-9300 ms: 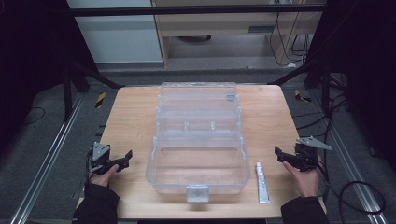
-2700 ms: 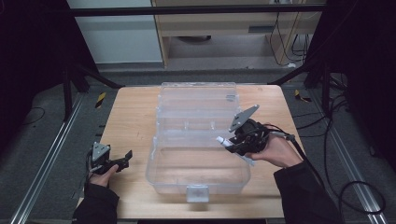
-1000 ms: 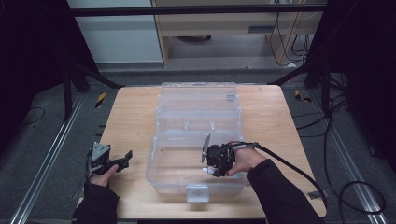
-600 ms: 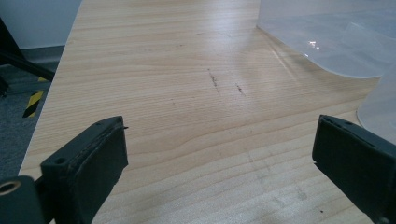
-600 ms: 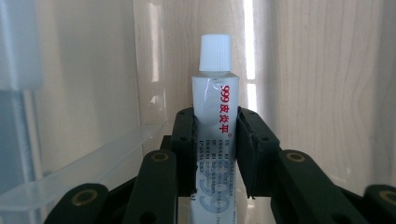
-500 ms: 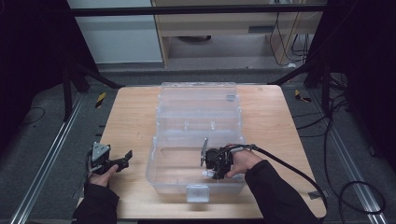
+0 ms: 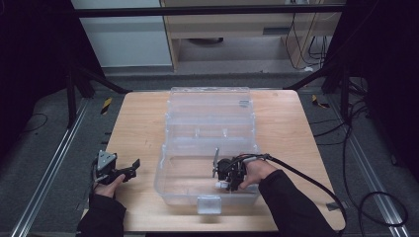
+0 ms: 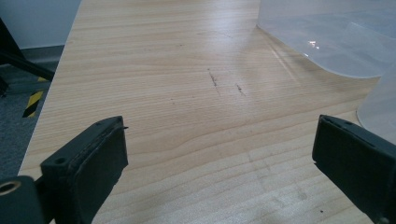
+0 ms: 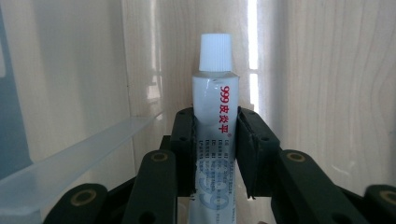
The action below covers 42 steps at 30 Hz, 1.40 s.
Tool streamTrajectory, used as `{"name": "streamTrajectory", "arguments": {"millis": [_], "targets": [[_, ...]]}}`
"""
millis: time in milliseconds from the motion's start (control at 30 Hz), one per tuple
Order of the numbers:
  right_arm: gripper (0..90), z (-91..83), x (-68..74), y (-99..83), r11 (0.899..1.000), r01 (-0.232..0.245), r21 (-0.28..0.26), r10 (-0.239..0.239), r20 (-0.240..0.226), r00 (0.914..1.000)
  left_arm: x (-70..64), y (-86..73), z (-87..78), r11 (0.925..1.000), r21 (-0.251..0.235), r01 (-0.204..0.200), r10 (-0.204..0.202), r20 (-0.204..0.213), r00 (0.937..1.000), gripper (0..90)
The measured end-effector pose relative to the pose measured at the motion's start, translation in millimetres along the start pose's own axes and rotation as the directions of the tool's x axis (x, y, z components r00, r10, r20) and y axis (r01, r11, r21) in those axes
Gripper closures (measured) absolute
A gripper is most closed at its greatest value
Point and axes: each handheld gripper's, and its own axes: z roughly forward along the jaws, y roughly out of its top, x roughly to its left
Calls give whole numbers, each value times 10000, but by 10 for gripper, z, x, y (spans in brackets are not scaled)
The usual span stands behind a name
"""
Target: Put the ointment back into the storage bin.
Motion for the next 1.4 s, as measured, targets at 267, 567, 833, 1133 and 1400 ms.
{"name": "streamTrajectory", "arguments": {"millis": [267, 567, 833, 1133, 1400], "targets": [[693, 20, -5, -11, 9998, 149, 130, -148, -67, 9999, 0, 0, 0, 10000, 1, -5, 5, -3, 10000, 27], [656, -146, 10, -58, 9994, -141, -310, 150, 298, 9994, -2, -1, -1, 10000, -4, -26, 26, -5, 10000, 27], [574, -470, 17, -255, 9761, -953, -1954, 1154, 942, 9888, -3, -1, -1, 10000, -9, -28, 28, -11, 10000, 27], [416, -756, 118, -585, 8704, -1951, -4521, 2786, 1254, 9522, -3, 0, -1, 10000, 17, -39, 39, -31, 10000, 27], [325, -881, 218, -923, 7196, -2533, -6465, 4399, 1421, 8868, -5, 1, 0, 10000, 26, -43, 43, -51, 10000, 27]]}}
